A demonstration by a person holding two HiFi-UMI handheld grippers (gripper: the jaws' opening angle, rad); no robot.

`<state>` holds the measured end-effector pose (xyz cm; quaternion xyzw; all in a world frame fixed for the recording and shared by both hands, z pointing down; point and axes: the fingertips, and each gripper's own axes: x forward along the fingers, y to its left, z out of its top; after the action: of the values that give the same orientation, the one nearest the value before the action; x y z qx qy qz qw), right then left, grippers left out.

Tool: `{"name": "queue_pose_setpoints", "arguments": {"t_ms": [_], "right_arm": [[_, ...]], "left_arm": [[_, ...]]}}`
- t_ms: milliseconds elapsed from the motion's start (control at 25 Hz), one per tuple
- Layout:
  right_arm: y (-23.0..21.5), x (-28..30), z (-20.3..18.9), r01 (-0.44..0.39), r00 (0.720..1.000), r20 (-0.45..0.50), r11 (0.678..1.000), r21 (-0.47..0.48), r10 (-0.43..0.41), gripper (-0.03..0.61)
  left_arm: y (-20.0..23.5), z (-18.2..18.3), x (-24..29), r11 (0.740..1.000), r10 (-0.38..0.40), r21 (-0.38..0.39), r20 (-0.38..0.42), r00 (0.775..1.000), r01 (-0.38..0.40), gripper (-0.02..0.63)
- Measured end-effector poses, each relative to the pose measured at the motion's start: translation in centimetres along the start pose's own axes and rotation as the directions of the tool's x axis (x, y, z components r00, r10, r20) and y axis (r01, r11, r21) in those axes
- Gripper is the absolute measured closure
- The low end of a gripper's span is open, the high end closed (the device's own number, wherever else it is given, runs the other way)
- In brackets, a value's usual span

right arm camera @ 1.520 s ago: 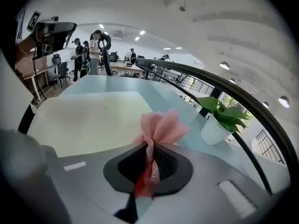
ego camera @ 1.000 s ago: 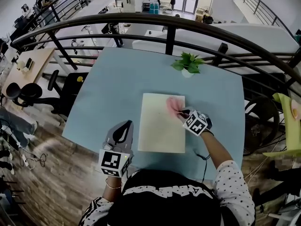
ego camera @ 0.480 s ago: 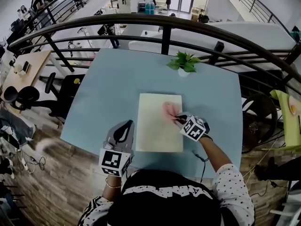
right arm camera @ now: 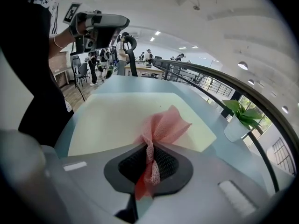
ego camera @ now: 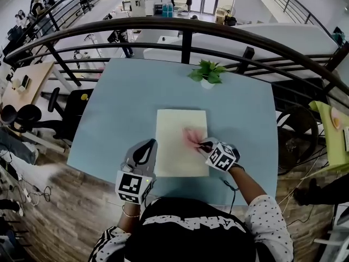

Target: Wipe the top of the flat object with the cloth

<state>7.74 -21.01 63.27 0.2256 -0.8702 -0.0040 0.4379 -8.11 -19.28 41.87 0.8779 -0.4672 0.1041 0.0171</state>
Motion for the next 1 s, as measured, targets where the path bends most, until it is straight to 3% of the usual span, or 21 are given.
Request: {"name": "queue_pose_setpoints", "arguments": {"t_ms": [1000], "right_arm": [[7.5, -2.7, -0.3, -0.095, 0.995, 0.045, 0.995, 0.041, 0.093, 0.563]], "left_arm": [[-3.5, -0.1, 2.9, 0.992, -0.124, 0.006, -0.006, 0.992, 0.124, 0.614]]}}
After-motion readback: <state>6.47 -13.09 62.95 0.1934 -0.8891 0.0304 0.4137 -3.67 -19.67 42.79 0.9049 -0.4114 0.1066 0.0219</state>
